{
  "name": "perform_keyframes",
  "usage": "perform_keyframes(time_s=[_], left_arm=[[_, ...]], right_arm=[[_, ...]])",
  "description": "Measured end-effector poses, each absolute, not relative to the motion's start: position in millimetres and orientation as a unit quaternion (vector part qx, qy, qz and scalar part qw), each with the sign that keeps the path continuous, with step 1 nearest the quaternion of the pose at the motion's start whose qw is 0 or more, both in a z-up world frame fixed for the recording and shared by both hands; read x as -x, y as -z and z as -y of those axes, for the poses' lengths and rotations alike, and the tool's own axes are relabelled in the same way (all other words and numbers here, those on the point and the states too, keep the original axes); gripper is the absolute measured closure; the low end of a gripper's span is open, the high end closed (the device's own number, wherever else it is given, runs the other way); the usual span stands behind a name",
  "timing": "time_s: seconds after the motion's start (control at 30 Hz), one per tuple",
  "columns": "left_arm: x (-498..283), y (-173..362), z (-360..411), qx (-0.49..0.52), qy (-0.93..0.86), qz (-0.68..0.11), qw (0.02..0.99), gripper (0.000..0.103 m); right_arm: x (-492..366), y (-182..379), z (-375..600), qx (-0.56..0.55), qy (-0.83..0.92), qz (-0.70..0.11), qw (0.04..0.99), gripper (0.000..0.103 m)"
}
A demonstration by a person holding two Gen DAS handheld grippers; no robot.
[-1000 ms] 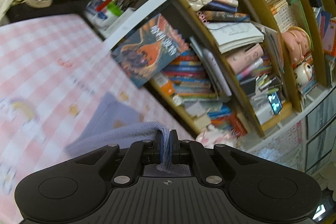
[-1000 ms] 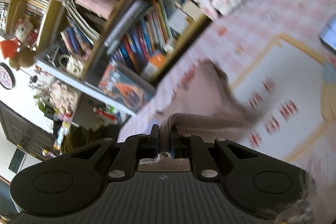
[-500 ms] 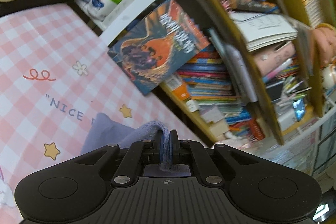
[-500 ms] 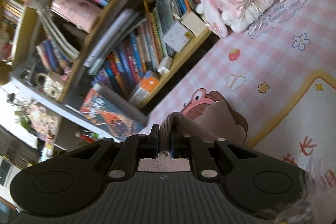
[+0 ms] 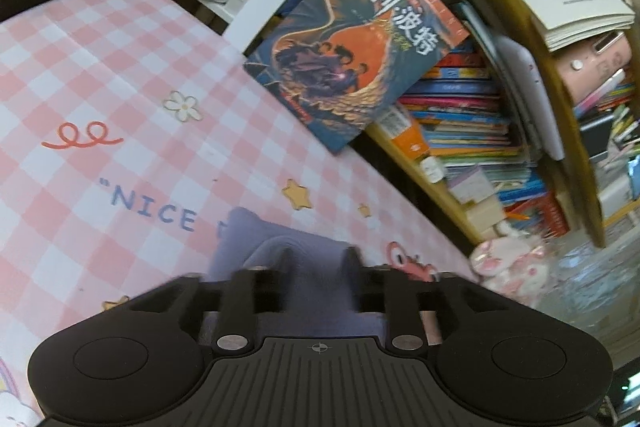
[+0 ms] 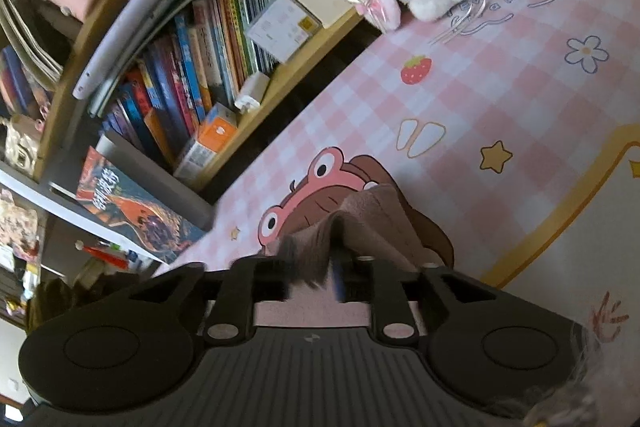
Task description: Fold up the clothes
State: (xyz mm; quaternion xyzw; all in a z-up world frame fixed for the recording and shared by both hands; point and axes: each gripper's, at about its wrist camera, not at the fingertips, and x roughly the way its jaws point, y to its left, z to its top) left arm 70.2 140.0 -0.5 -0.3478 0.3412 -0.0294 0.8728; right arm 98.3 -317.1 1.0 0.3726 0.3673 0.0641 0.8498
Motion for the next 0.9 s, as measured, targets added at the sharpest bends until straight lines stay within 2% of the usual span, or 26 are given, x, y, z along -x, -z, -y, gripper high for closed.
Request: perform_keyframes(time_s=[0.03, 0.07, 0.13, 0.27, 0.47, 0.6, 0.7, 0.83, 0.9], left_arm=[[-69.1, -0.7, -141.6, 0.342, 0.026, -0.339, 0.876, 0.055], [-68.0, -2.0, -143.2, 0.336, 0.022, -0.336, 0.879, 0.053], [-64.4, -4.4, -145.7, 0.319, 0.014, -0.335, 0.886, 0.050], [-55.9, -8.0, -145.2, 0.269, 0.006, -0.333, 0.904, 0.050], [-48.8, -3.0, -117.4, 0.164, 0.044, -0.338, 0.926, 0.050], [-55.2, -1.5, -107.5, 0.138, 0.045, -0.333, 0.932, 0.050], [-62.2, 1.5, -104.7, 0.117, 0.043, -0.334, 0.934, 0.051], [-69.8, 5.4, -103.3, 0.103, 0.040, -0.337, 0.935, 0.052], [-74.1, 7.4, -102.0, 0.095, 0.039, -0.341, 0.934, 0.052]], right_arm=[[-98.3, -2.2, 317.0, -0.368, -0.061, -0.363, 0.854, 0.052], [-98.3, -3.5, 316.8, -0.363, -0.058, -0.359, 0.858, 0.047], [-98.0, -7.4, 320.0, -0.352, -0.053, -0.352, 0.866, 0.044], [-93.1, -11.4, 326.3, -0.324, -0.042, -0.348, 0.879, 0.043], [-83.7, -1.7, 310.3, -0.198, -0.041, -0.370, 0.907, 0.044], [-84.9, 7.8, 296.7, -0.137, -0.041, -0.380, 0.914, 0.044], [-90.8, 10.4, 291.8, -0.117, -0.041, -0.378, 0.917, 0.048], [-97.4, 11.9, 289.3, -0.112, -0.045, -0.380, 0.917, 0.062], [-100.2, 13.2, 288.4, -0.112, -0.047, -0.381, 0.916, 0.074]])
